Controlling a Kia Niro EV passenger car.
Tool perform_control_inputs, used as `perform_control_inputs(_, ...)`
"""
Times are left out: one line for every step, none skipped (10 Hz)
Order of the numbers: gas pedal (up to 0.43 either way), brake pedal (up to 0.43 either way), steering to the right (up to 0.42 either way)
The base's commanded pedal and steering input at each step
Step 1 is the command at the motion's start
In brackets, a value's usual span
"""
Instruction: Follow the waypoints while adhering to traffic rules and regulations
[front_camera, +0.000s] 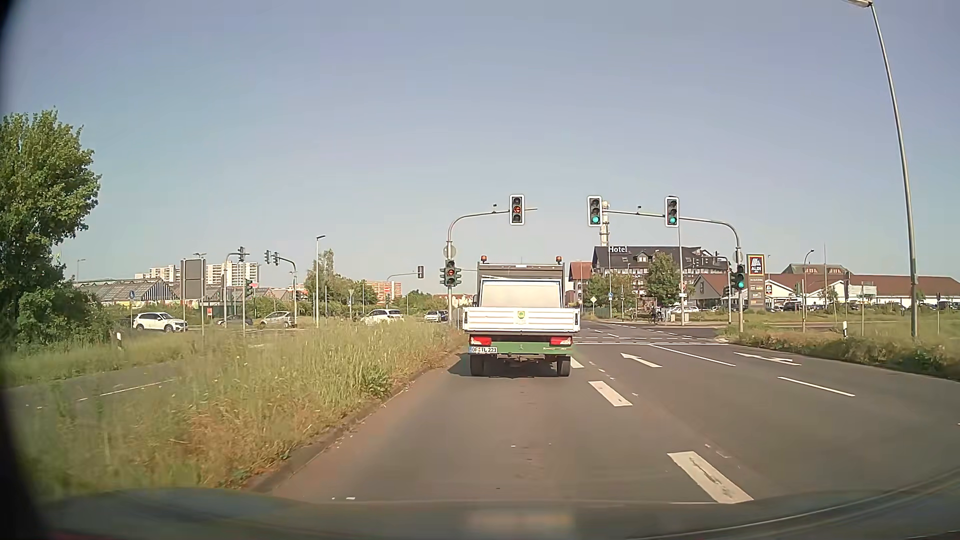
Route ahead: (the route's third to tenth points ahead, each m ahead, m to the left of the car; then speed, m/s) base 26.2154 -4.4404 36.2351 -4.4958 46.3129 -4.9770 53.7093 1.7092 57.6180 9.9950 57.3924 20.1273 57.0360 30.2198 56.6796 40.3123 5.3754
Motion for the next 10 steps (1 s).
perform_control_inputs(0.0, 0.03, -0.001)
perform_control_inputs(0.0, 0.03, 0.0)
perform_control_inputs(0.0, 0.03, 0.002)
perform_control_inputs(0.0, 0.03, 0.003)
perform_control_inputs(0.0, 0.03, 0.003)
perform_control_inputs(0.0, 0.03, 0.003)
perform_control_inputs(0.0, 0.03, 0.003)
perform_control_inputs(0.0, 0.03, 0.003)
perform_control_inputs(0.0, 0.03, 0.003)
perform_control_inputs(0.0, 0.03, 0.003)
